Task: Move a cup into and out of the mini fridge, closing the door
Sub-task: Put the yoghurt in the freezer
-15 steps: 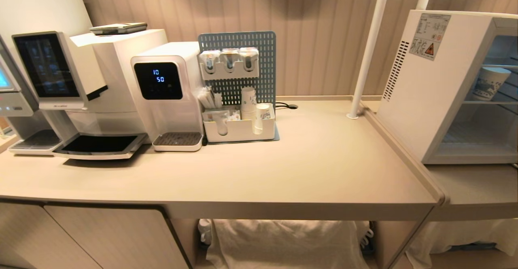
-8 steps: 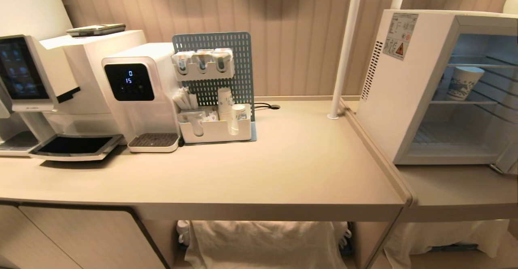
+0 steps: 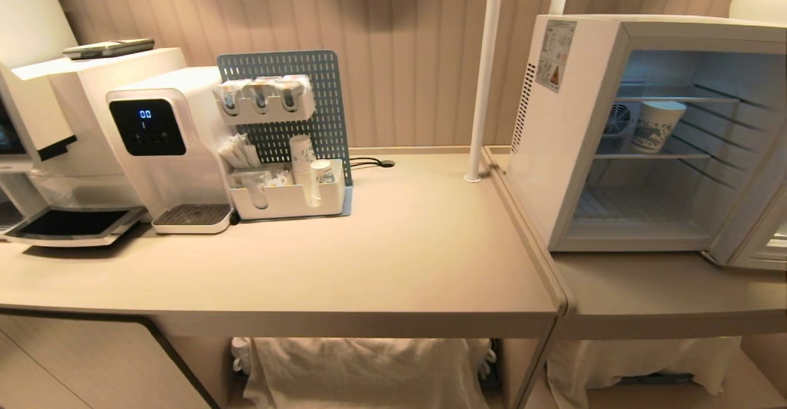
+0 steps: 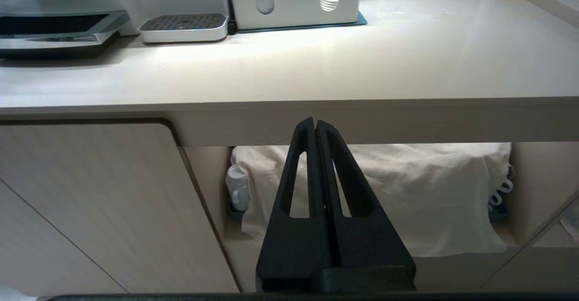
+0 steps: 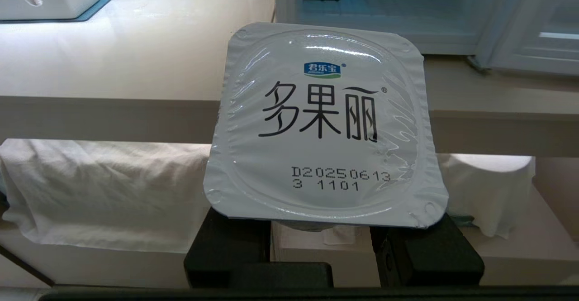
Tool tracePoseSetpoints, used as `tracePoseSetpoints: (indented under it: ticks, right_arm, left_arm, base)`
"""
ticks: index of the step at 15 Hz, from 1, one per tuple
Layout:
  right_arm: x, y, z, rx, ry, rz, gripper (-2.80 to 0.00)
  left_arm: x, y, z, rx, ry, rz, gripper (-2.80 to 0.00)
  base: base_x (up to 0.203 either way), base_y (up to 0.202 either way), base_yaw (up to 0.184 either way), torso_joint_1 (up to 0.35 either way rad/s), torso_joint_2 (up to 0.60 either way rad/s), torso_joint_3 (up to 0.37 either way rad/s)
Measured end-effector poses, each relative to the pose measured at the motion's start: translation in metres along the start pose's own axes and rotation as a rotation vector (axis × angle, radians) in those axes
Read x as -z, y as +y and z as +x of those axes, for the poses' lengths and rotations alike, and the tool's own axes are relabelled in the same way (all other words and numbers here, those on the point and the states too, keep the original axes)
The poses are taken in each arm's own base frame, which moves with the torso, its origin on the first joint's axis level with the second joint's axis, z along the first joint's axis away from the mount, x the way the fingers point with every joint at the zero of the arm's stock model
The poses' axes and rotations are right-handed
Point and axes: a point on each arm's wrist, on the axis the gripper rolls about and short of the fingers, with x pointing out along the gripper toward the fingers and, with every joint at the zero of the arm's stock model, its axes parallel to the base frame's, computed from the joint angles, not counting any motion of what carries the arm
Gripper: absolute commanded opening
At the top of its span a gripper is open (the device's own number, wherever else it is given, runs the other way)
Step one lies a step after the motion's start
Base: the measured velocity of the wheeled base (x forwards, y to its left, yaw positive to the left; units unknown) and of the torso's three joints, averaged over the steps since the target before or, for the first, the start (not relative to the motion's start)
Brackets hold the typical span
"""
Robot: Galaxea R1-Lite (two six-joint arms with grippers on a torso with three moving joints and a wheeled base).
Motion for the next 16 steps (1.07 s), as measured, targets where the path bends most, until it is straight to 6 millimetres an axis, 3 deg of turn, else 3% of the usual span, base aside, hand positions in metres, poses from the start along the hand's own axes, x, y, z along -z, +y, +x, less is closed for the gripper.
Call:
tracePoseSetpoints:
  ticks: [16]
  right_arm:
    - [0.0000, -0.0001, 0.0001, 0.001, 0.001, 0.001, -2.80]
  left_arm:
    - [-0.0002, 0.0000, 0.0000, 0.002, -0.003, -0.003, -2.80]
  base:
    - [0.000, -0.188, -0.001, 0.002, 0.00, 0.002]
